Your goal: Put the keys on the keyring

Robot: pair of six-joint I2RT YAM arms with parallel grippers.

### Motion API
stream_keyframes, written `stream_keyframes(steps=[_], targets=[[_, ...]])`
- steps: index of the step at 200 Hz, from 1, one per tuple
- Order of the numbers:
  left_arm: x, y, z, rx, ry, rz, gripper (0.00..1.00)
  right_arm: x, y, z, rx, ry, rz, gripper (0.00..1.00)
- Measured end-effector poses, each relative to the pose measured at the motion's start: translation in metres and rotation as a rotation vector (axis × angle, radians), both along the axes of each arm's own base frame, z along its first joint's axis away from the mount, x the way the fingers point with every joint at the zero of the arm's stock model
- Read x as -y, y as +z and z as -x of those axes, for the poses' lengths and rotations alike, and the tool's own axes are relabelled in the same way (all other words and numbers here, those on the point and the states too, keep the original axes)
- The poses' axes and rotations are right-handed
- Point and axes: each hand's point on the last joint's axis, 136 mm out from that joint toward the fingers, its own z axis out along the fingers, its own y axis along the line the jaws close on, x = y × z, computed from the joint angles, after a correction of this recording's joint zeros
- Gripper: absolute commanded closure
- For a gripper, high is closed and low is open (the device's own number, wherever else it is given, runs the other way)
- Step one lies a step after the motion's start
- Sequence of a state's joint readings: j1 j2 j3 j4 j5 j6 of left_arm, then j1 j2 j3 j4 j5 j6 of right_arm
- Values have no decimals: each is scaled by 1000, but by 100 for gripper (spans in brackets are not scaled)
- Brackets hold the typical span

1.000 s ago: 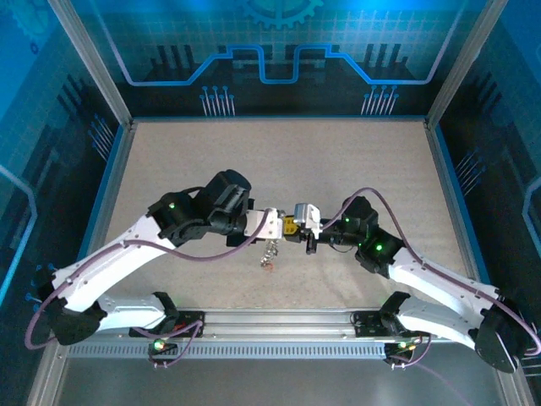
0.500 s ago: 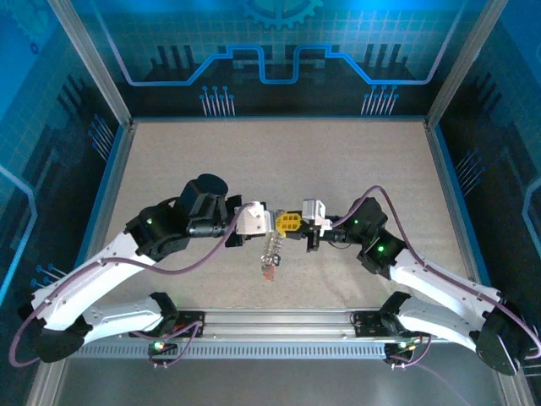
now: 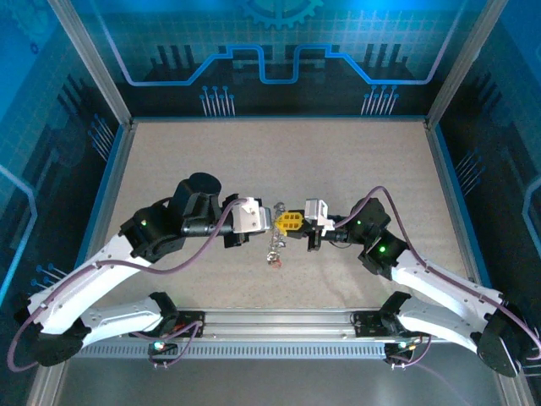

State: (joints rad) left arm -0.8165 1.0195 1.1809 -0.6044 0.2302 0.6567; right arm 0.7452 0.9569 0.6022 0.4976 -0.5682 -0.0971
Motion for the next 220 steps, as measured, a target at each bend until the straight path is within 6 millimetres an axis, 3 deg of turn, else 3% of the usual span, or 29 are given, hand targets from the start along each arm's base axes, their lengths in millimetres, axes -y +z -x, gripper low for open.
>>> stream_keyframes(steps=[36, 93, 109, 136, 220], targets=[[4, -1, 1, -15, -18, 9, 81, 1, -4, 2, 0, 0, 20, 100], [9, -7, 0, -37, -31, -3, 90, 2, -8, 1, 2, -10, 35, 100], [9, -7, 0, -44, -33, -9, 96, 2, -8, 0, 2, -16, 37, 94], [8, -8, 1, -56, -38, -36, 98, 3, -10, 0, 14, -21, 47, 79], [-10, -24, -10, -11, -60, -365, 100, 0, -40, 5, 30, -24, 188, 75]])
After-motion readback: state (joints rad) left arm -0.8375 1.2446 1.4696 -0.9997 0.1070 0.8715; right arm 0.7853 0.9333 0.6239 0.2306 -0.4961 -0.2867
